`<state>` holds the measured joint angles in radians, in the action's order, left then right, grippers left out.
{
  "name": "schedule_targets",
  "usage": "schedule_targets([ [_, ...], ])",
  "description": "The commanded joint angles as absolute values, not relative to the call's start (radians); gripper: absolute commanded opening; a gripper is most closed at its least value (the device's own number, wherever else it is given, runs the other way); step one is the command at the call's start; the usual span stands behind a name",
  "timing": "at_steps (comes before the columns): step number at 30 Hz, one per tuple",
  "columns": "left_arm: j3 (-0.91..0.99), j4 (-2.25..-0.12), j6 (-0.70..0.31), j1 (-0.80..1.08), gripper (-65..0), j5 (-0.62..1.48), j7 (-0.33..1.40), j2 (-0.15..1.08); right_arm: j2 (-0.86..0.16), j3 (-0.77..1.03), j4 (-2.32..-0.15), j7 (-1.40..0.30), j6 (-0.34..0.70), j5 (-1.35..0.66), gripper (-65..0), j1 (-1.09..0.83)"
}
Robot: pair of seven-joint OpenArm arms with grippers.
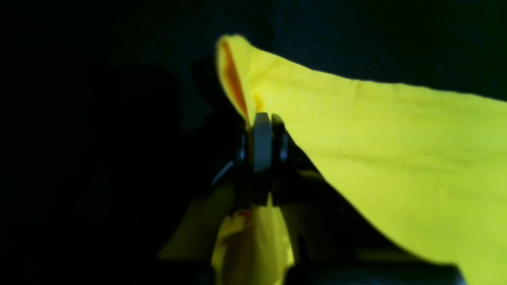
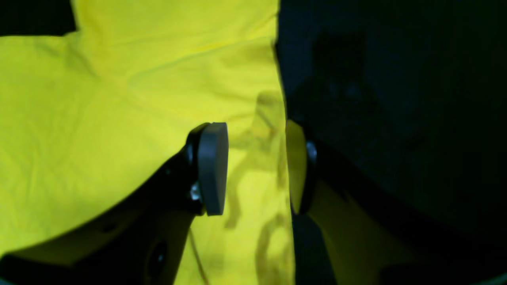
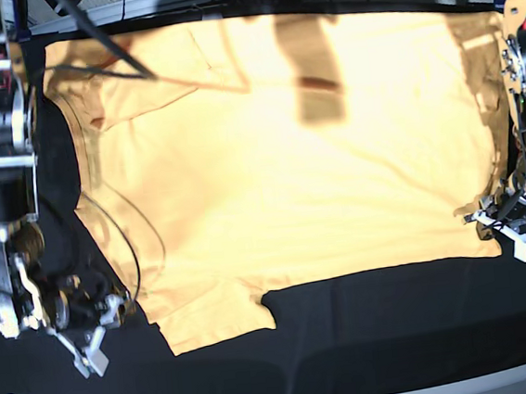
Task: Layout the t-shirt on the table in an organized manner, then fold the t-shirt properly
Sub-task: 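Grasp the hem-side edges of the shirt with both grippers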
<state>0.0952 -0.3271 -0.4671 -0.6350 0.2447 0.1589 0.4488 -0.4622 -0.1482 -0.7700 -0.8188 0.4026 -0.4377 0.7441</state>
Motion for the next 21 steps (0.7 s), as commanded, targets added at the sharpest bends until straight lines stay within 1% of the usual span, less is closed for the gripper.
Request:
schedule_targets([
  [1, 0.096, -0.342, -0.464, -0.665, -65.0, 0.252, 0.142, 0.461, -0.47, -0.166, -0.752, -0.802, 0.412, -0.445, -41.0, 0.817],
  [5, 0.096, -0.342, -0.464, -0.665, -65.0, 0.252, 0.144, 0.454, -0.458, -0.245, -0.599, -0.807, 0.412, -0.445, -41.1, 0.9],
  [9, 0.096, -0.342, -0.464, -0.665, -65.0, 0.252, 0.158, 0.449, -0.441, -0.276, -0.481, -0.795, 0.413, -0.413, -41.1, 0.913],
  [13, 0.096, -0.342, -0.464, -0.665, -65.0, 0.252, 0.159, 0.45, -0.428, -0.276, -0.432, -0.785, 0.413, -0.323, -41.1, 0.911],
  [21, 0.096, -0.342, -0.464, -0.665, -65.0, 0.252, 0.148, 0.449, -0.424, -0.276, -0.368, -0.764, 0.412, -0.312, -41.2, 0.911],
])
